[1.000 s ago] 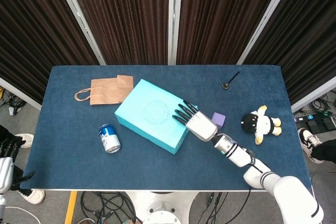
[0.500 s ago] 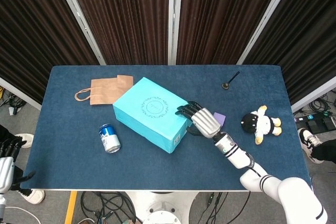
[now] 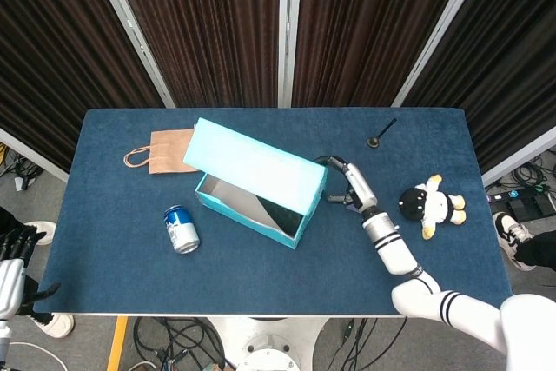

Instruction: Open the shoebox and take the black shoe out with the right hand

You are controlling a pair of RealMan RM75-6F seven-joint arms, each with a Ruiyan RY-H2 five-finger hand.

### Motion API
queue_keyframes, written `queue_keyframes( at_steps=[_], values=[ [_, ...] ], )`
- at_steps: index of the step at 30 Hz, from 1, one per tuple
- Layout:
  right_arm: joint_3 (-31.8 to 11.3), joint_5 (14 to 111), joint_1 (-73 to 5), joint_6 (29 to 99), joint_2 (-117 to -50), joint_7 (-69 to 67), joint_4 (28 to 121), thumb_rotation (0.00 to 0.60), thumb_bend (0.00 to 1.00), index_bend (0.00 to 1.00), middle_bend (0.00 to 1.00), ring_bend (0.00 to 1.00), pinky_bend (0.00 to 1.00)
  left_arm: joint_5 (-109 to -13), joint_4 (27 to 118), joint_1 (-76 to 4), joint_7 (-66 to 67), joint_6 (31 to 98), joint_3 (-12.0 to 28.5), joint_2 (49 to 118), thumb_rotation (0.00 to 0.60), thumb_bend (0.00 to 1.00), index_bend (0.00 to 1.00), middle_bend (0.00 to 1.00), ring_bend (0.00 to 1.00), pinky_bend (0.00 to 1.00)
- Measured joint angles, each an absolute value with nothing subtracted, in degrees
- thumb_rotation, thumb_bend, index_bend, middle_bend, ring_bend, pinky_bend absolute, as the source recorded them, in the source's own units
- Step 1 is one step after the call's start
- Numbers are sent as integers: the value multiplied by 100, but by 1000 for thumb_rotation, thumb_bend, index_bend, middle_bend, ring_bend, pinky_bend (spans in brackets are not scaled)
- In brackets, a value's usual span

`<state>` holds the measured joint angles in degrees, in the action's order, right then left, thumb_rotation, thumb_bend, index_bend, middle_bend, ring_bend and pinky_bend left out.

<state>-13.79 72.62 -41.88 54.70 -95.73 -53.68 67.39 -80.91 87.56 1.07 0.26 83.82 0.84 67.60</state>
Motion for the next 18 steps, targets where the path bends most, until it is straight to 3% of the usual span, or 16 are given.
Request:
queue_keyframes(
  at_steps=[9, 11, 15, 18],
  values=[
    [-2333, 5629, -4065, 4467, -9369, -6026, 7292, 600, 526, 440, 323, 135, 7, -8114, 8775, 117, 12, 8403, 72, 6742, 600, 1, 173, 87, 13, 45],
    [-2480, 5320, -4074, 4286, -9383, -6015, 7264, 600, 425, 359, 275, 94, 2, -8110, 8767, 127, 6, 8418, 72, 6740, 600, 1, 173, 87, 13, 45],
    [-2544, 5127, -4128, 4054, -9357, -5668, 7168, 600, 171, 71, 115, 0, 0, -8109, 8751, 131, 1, 8425, 75, 6741, 600, 1, 173, 87, 13, 45],
    [-2537, 5122, -4152, 3980, -9285, -5277, 7091, 600, 98, 1, 34, 0, 0, -8122, 8735, 122, -16, 8423, 79, 6751, 600, 1, 173, 87, 13, 45]
  ],
)
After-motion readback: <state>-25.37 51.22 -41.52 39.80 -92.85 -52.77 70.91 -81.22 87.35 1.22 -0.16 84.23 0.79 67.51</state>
